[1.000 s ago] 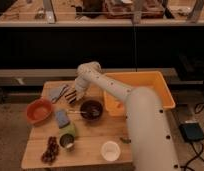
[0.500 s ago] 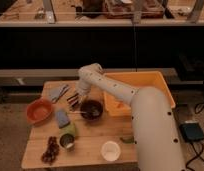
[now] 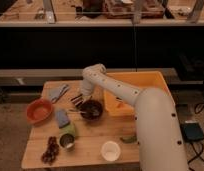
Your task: Wipe table surface with eraser
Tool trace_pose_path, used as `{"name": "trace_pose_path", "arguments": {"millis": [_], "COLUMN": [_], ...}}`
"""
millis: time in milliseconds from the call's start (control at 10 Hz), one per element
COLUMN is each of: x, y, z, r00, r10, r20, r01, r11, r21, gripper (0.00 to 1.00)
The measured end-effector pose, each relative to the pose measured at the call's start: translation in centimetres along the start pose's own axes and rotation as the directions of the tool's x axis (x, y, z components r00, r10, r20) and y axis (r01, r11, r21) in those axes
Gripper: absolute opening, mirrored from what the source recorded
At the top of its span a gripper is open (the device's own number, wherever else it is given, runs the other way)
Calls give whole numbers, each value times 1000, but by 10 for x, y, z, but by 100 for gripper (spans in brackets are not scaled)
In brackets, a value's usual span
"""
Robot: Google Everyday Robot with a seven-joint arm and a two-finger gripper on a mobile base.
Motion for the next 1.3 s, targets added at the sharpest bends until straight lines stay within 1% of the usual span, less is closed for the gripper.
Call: {"name": "trace_pose_path", "arguments": {"millis": [200,300,500,700,900,1000,1300], "x": [14,21,36,43,39,32,10], "y": [1,-3,-20,-40,-60,-69,-80], "z": [-2,-5,-5,-1,9,15,18], "r00": [1000,999,997,996,996,996,998], "r10": [27,41,64,75,75,69,32], "r20": [-13,-21,-38,-52,-57,-53,-45], "r01": [-27,-41,-63,-74,-74,-67,-30], "r11": [1000,999,998,997,997,997,998], "r21": [-5,-4,7,21,26,31,46], "gripper": [10,10,10,10,10,10,10]}}
